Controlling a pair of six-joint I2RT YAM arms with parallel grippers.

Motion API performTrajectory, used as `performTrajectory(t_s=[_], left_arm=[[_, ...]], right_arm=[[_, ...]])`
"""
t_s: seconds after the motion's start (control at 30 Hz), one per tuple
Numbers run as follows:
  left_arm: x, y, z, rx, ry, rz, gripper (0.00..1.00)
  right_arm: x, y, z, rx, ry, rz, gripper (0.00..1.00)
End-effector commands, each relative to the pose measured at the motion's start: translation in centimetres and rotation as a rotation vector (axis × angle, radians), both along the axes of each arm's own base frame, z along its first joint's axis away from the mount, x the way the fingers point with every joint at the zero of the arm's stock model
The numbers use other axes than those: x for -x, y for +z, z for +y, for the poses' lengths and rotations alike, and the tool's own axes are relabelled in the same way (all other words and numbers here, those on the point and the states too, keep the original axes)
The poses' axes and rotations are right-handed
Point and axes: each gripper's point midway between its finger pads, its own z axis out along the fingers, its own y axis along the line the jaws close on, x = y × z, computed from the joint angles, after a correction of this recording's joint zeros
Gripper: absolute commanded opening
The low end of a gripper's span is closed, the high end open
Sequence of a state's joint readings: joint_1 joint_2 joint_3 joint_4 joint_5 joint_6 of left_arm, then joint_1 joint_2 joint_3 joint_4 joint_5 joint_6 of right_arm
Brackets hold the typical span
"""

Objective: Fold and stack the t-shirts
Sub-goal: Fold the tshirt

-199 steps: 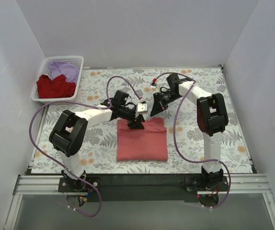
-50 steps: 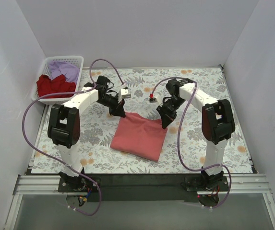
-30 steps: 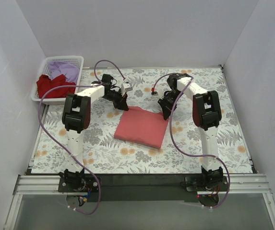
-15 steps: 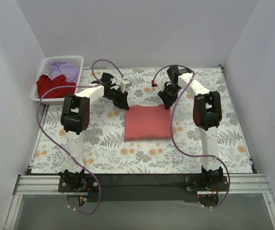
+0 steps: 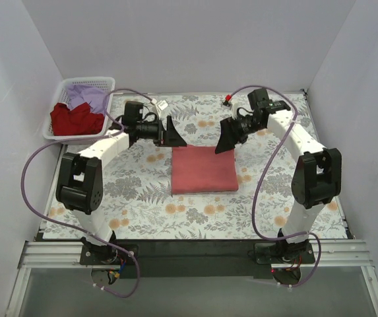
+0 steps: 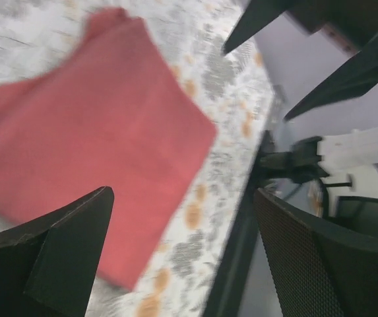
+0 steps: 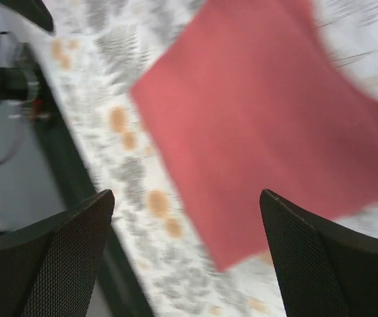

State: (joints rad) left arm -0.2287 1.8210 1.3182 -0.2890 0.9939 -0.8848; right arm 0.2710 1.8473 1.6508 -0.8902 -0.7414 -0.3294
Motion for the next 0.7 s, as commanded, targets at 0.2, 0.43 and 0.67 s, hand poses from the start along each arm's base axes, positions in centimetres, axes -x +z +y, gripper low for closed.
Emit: performTrajectory(t_s=[0.2,0.43,0.67], left_arm=[[11.9,-2.6,-6.9,0.172,-0.1,0.462,0.88],[12.6,-11.8,-4.9,0.062,0.039,0.722,0.89],[11.0,-12.5,-2.4,0.079,0.086,0.711,0.9]], right_arm=[[10.3,-3.5,5.0,-0.288,0.041,0.552,0.98],[12.8,-10.7,2.2,-0.207,-0.079,0.766,0.98],[10.2,-14.6,-3.6,-0.149,-0.303,0.802,0.98]])
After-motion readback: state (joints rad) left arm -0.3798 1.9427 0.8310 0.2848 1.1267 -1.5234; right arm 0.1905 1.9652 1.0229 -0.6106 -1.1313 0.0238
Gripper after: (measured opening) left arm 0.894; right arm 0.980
